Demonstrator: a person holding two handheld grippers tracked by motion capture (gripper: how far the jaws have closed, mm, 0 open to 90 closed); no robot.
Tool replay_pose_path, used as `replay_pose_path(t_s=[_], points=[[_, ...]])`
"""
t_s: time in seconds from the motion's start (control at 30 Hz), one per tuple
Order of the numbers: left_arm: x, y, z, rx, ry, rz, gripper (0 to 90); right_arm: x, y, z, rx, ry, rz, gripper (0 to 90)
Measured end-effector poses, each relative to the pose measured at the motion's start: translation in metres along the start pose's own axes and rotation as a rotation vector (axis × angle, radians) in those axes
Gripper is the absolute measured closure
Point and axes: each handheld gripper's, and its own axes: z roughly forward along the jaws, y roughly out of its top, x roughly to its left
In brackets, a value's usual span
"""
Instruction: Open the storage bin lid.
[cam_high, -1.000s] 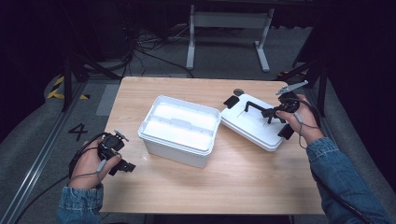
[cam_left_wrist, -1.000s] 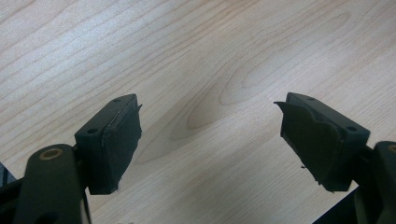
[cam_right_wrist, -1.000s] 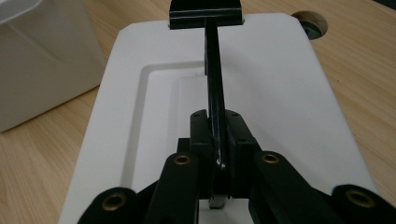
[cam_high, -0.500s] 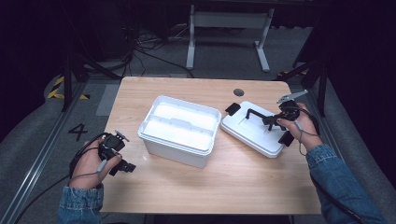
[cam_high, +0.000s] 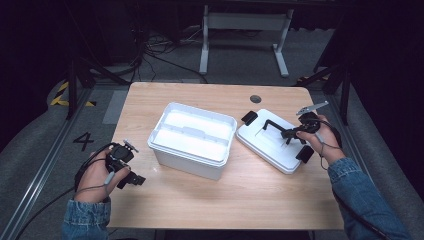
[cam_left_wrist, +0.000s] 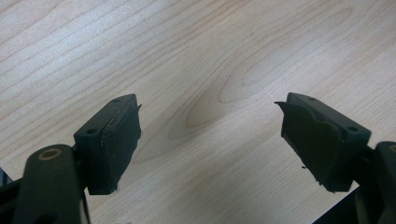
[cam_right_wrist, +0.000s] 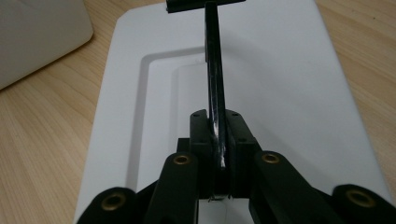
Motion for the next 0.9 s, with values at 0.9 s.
replay_pose_path(t_s=[0.9], points=[[0.001, 0.0, 0.001, -0.002, 0.0, -0.01, 19.9, 0.01, 0.007, -0.019, -0.106, -0.057, 0.024, 50.0]])
